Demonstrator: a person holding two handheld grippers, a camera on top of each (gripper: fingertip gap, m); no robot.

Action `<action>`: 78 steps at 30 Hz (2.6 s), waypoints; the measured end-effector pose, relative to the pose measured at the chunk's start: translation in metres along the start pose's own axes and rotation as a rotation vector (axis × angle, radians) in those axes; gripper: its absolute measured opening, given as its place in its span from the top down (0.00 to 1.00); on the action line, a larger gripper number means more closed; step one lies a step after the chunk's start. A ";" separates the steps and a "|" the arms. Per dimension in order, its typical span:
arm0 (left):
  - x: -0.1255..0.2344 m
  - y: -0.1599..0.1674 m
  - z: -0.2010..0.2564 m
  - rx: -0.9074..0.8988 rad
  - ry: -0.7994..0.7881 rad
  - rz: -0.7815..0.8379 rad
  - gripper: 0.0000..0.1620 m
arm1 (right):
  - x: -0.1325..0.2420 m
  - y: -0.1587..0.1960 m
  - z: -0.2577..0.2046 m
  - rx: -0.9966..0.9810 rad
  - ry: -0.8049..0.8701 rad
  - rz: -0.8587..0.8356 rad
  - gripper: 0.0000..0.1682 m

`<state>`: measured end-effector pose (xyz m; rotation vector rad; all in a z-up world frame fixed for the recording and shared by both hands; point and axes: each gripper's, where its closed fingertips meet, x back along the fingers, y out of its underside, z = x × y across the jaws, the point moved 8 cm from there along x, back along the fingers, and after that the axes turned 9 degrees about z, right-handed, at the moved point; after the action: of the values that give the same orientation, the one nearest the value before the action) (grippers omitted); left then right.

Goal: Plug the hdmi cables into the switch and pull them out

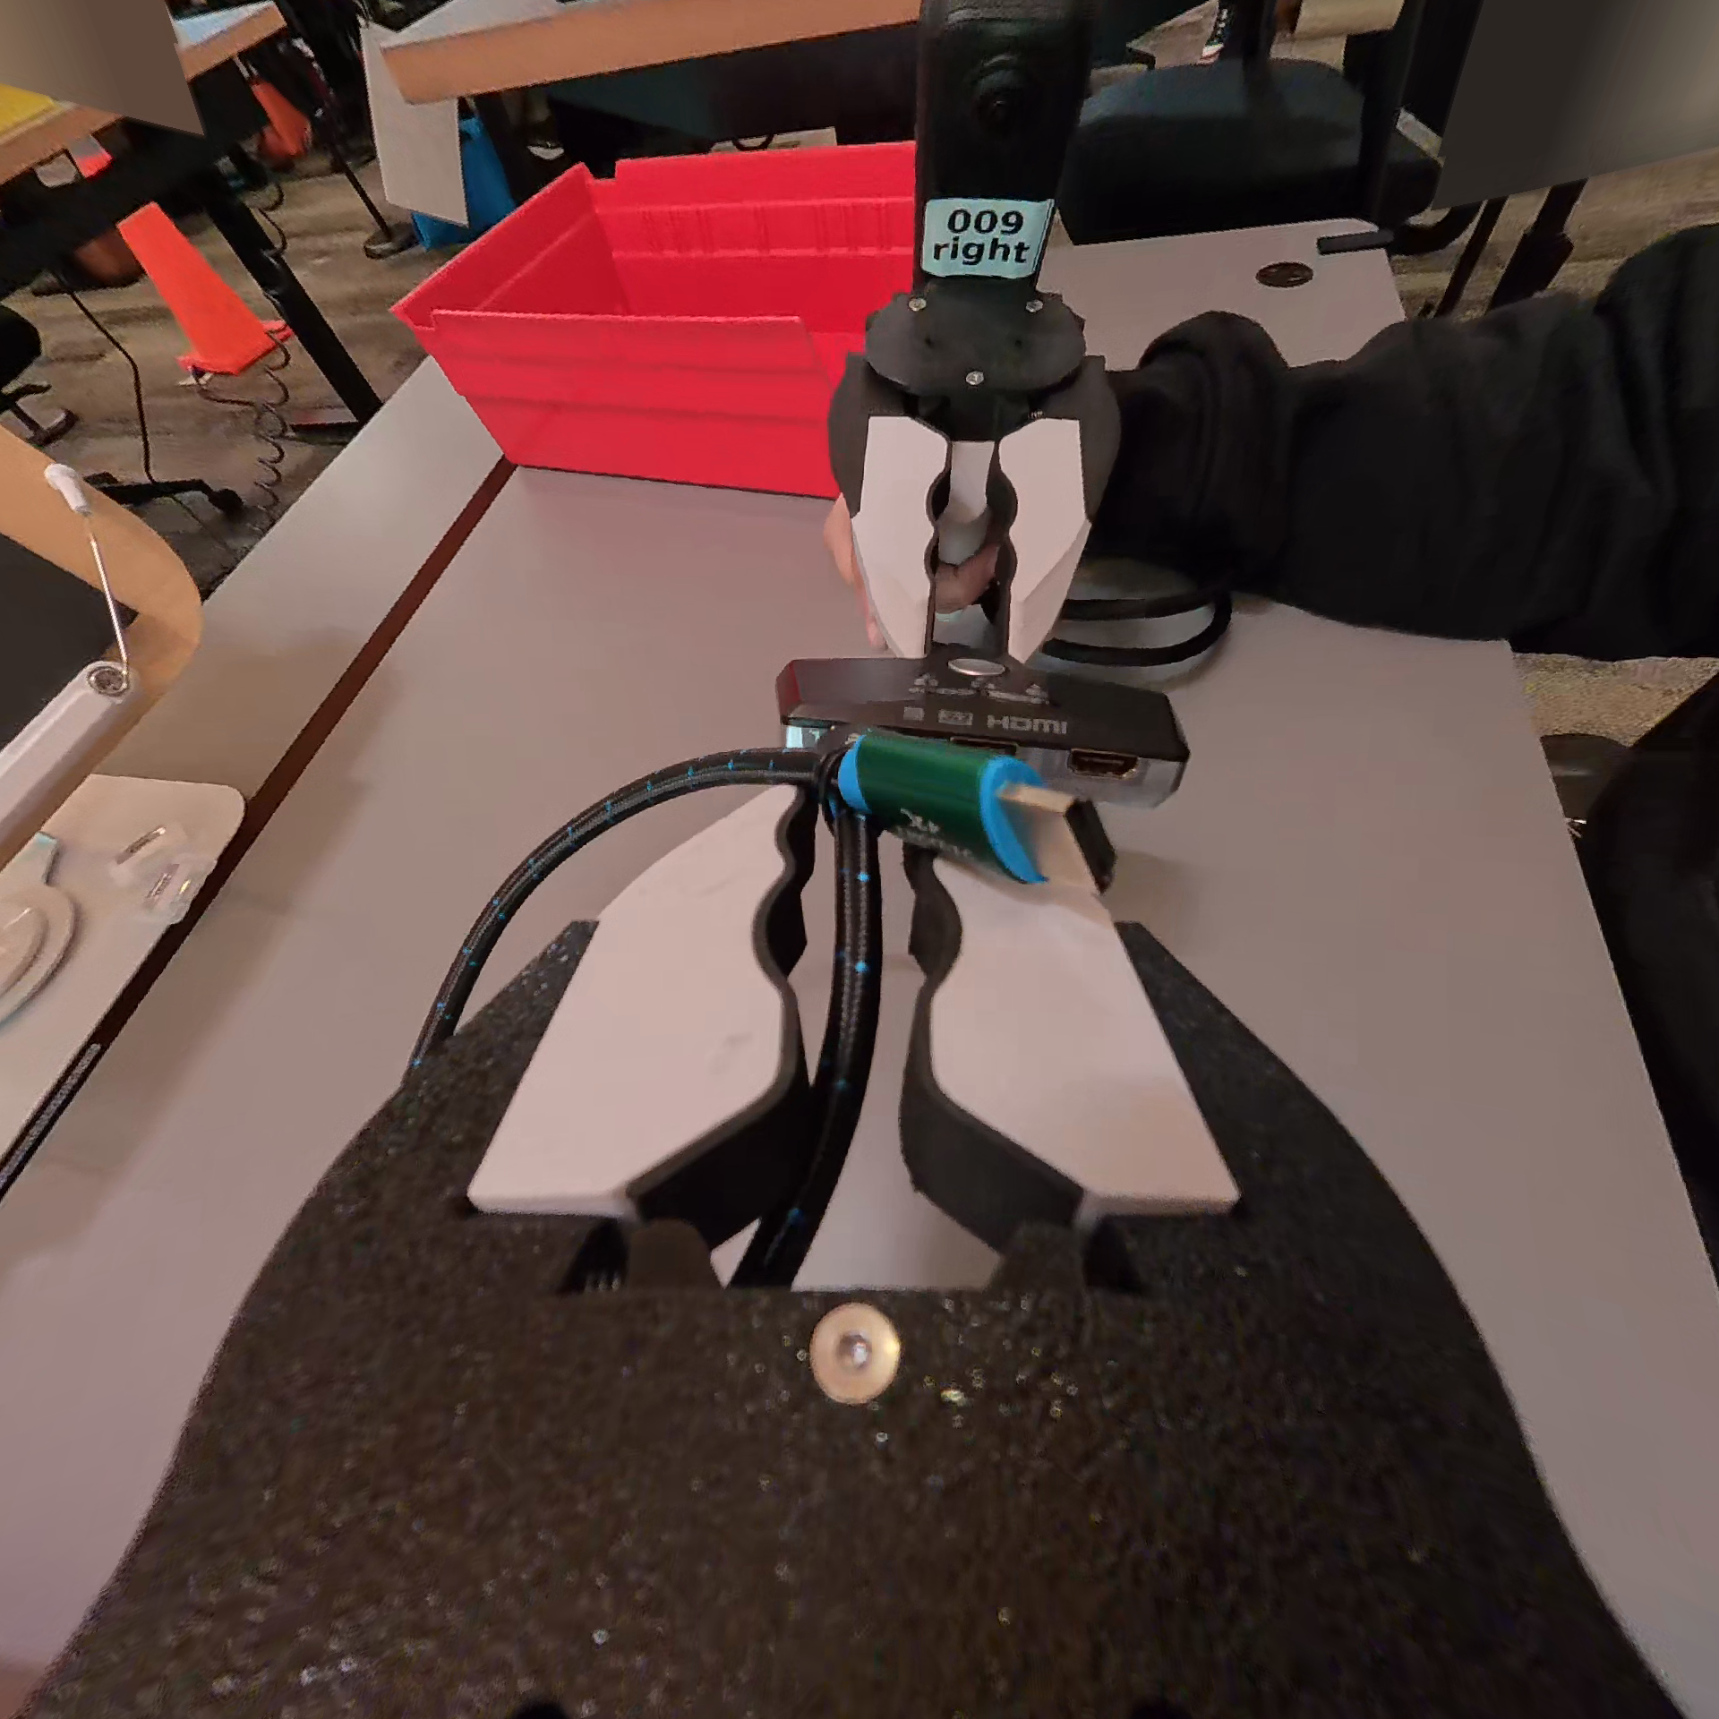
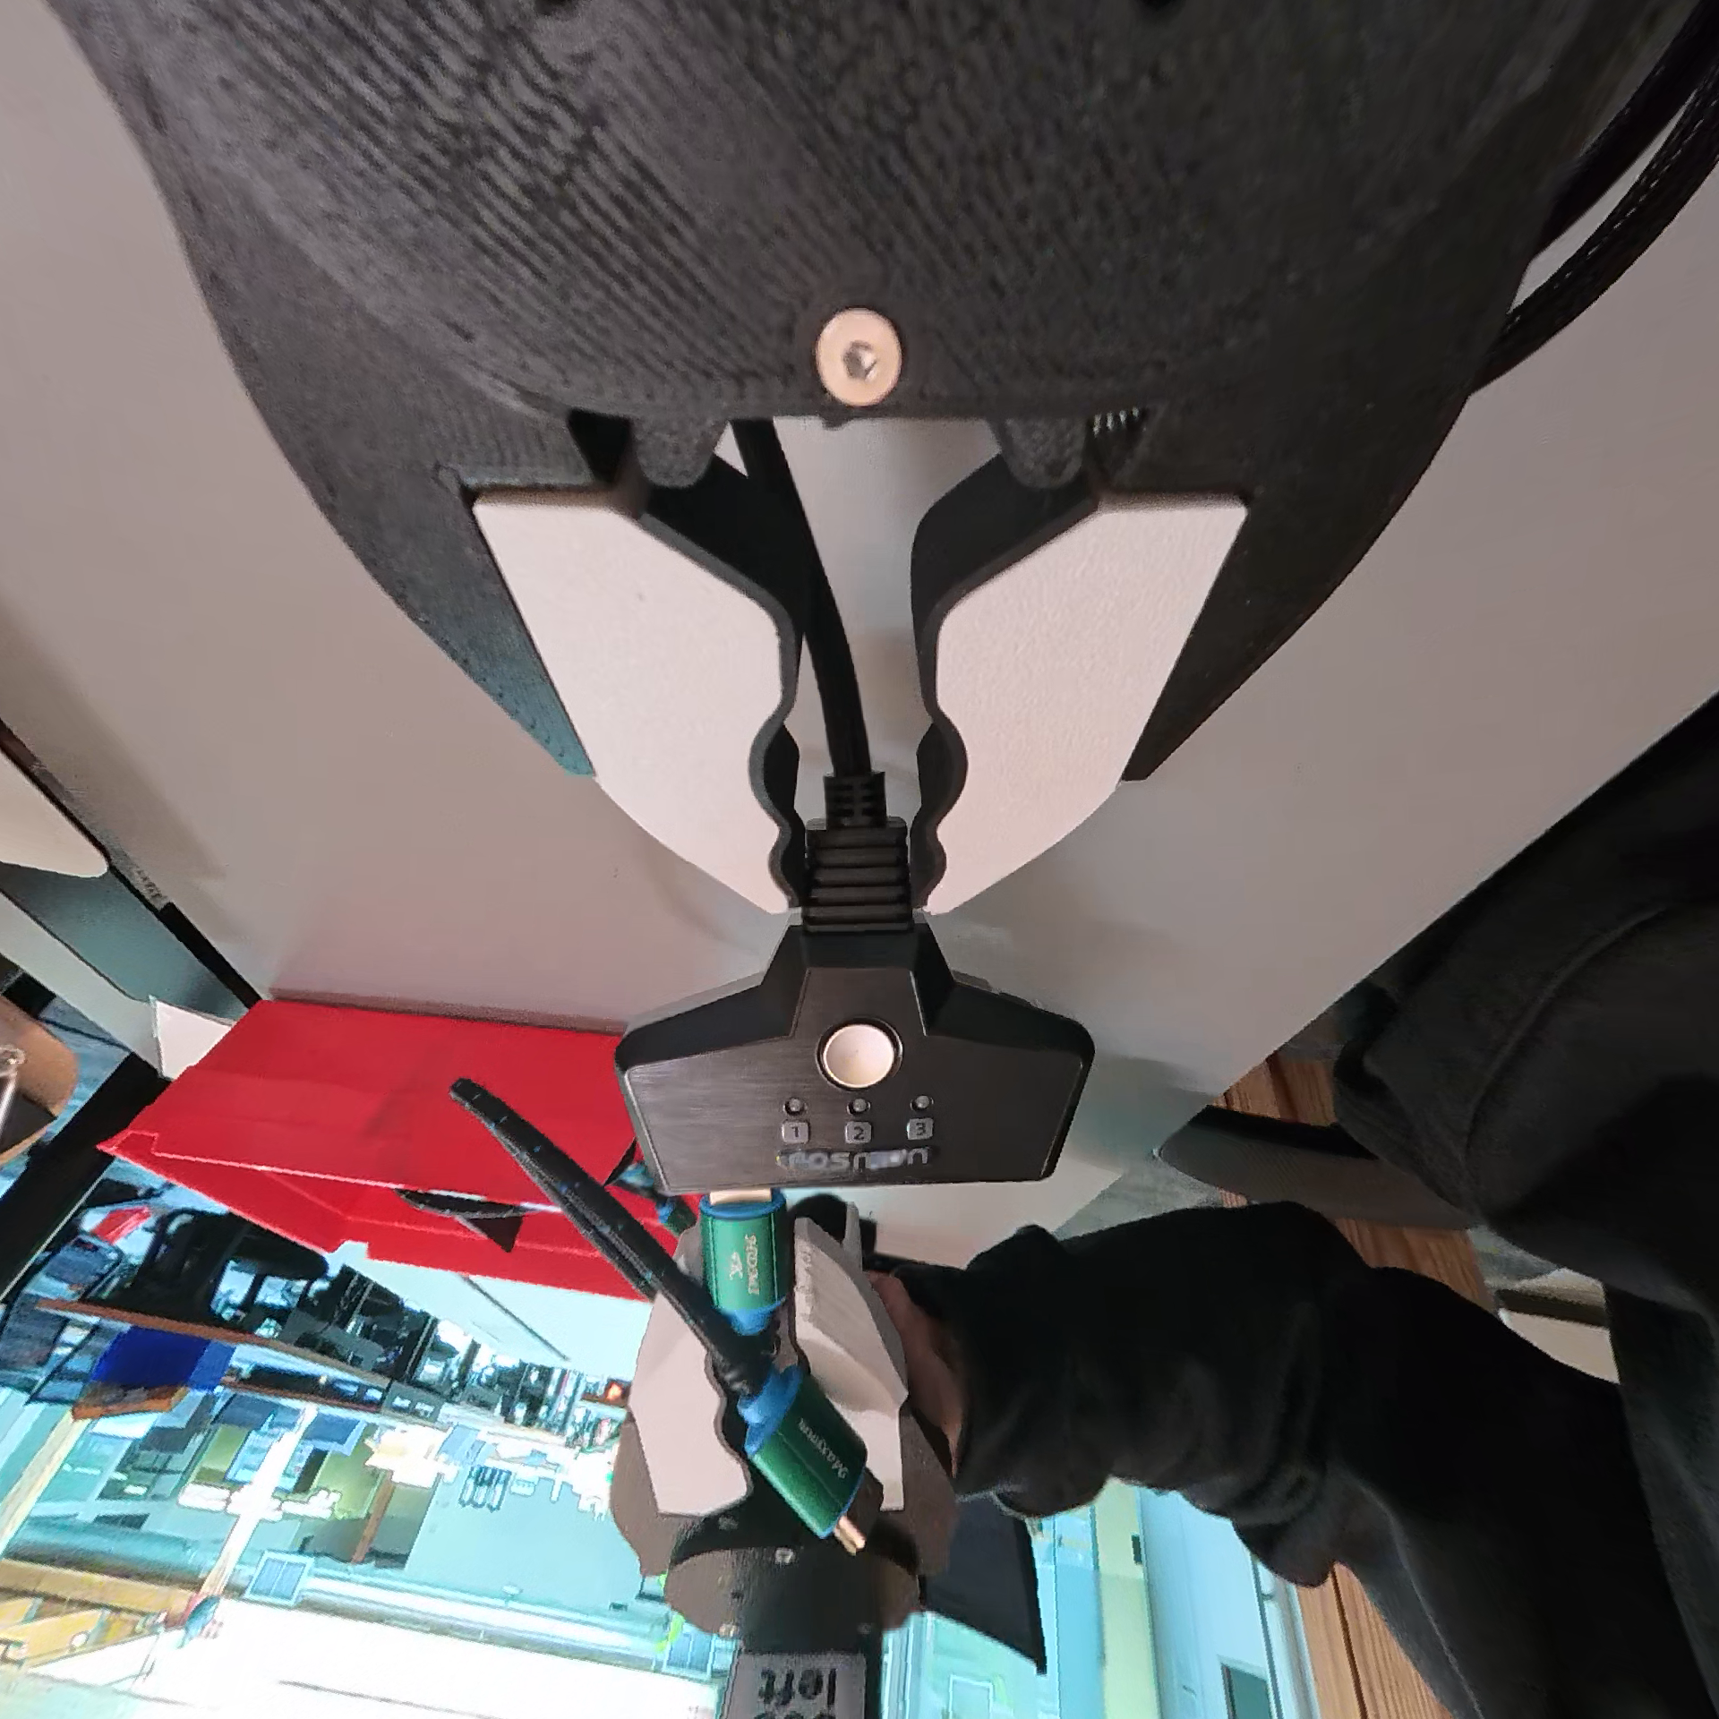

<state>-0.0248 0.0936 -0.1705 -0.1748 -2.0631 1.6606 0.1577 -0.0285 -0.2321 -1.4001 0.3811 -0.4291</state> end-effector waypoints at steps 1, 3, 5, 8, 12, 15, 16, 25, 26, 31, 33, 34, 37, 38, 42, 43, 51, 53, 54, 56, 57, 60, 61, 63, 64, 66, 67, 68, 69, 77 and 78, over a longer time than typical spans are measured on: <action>0.000 0.001 -0.001 -0.005 0.000 0.005 0.89 | 0.001 0.000 0.001 0.000 0.008 0.010 0.87; 0.000 0.006 -0.001 0.006 0.008 0.020 0.89 | 0.001 0.000 0.000 0.000 0.005 0.014 0.87; 0.000 0.016 0.000 0.027 0.027 -0.002 0.97 | 0.003 -0.002 0.001 0.001 0.009 0.029 0.87; -0.001 0.018 0.004 0.044 -0.024 0.050 0.98 | 0.005 -0.009 0.000 -0.001 0.000 0.057 0.87; 0.001 0.015 0.002 -0.016 -0.074 0.092 0.84 | 0.004 -0.006 0.001 -0.016 0.004 0.052 0.87; 0.002 0.014 0.002 0.007 -0.064 0.165 0.82 | 0.004 -0.006 0.000 -0.016 -0.001 0.060 0.87; 0.002 0.014 0.002 0.007 -0.071 0.173 0.82 | 0.004 -0.006 0.000 -0.013 0.001 0.052 0.87; 0.004 0.017 0.000 0.114 -0.079 0.169 0.74 | 0.004 -0.004 0.001 -0.003 0.007 0.039 0.87; 0.004 0.018 -0.001 0.108 -0.087 0.173 0.73 | 0.004 -0.003 0.001 0.001 0.009 0.034 0.87; 0.004 0.017 0.001 0.112 -0.073 0.201 0.76 | 0.000 -0.001 0.000 -0.003 0.003 0.015 0.87; 0.003 0.016 0.002 0.119 -0.071 0.239 0.77 | -0.001 -0.001 0.000 -0.002 0.002 0.015 0.87; 0.002 0.015 0.002 0.120 -0.068 0.259 0.77 | -0.001 0.000 0.000 0.000 0.001 0.016 0.87; 0.000 0.012 0.003 0.120 -0.064 0.299 0.80 | -0.003 0.000 -0.001 -0.001 -0.005 0.016 0.87; -0.001 0.012 0.004 0.113 -0.045 0.289 0.84 | -0.003 0.000 -0.001 0.002 -0.001 0.010 0.87; -0.004 0.011 0.005 0.103 -0.032 0.232 0.87 | 0.000 0.002 0.000 0.007 0.009 -0.012 0.87; -0.004 0.011 0.006 0.096 -0.029 0.218 0.88 | 0.000 0.002 0.000 0.011 0.009 -0.021 0.87; -0.001 0.008 0.005 0.113 -0.017 0.105 0.88 | -0.004 0.002 -0.002 0.027 -0.003 -0.055 0.87; 0.000 0.007 0.005 0.129 -0.009 0.107 0.88 | -0.004 0.000 -0.002 0.023 -0.008 -0.035 0.87; 0.000 0.007 0.004 0.142 -0.002 0.102 0.88 | -0.004 -0.001 -0.002 0.021 -0.012 -0.032 0.87; 0.001 0.008 0.002 0.158 0.006 0.089 0.88 | -0.005 -0.001 -0.002 0.027 -0.009 -0.046 0.87; 0.000 0.009 0.001 0.162 0.007 0.081 0.88 | -0.006 -0.001 -0.002 0.033 -0.004 -0.054 0.87; -0.001 0.011 -0.001 0.201 0.016 0.048 0.89 | -0.007 0.001 -0.002 0.028 -0.006 -0.070 0.87; -0.001 0.012 -0.003 0.215 0.017 0.034 0.89 | -0.008 0.002 -0.002 0.032 -0.003 -0.086 0.87; -0.002 0.014 -0.004 0.230 0.024 0.020 0.89 | -0.010 0.003 -0.003 0.039 -0.012 -0.114 0.87; -0.002 0.015 -0.005 0.234 0.023 0.011 0.89 | -0.012 0.004 -0.002 0.038 -0.006 -0.122 0.87; -0.003 0.017 -0.006 0.245 0.017 0.010 0.89 | -0.013 0.005 -0.001 0.042 0.009 -0.133 0.87; -0.003 0.018 -0.007 0.254 0.019 0.010 0.89 | -0.012 0.005 -0.001 0.036 0.009 -0.133 0.87; -0.003 0.019 -0.007 0.260 0.020 0.010 0.90 | -0.011 0.005 0.000 0.032 0.014 -0.127 0.87; -0.003 0.019 -0.008 0.267 0.022 0.014 0.90 | -0.011 0.005 0.001 0.025 0.019 -0.115 0.87; 0.001 0.013 -0.005 0.234 0.022 0.293 0.91 | -0.001 -0.012 0.003 0.019 0.063 0.095 0.87; 0.001 0.014 -0.005 0.232 0.018 0.308 0.91 | 0.000 -0.012 0.003 0.021 0.072 0.095 0.87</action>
<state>-0.0261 0.1017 -0.1827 -0.4459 -1.8832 2.0576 0.1581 -0.0273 -0.2193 -1.3423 0.4990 -0.4053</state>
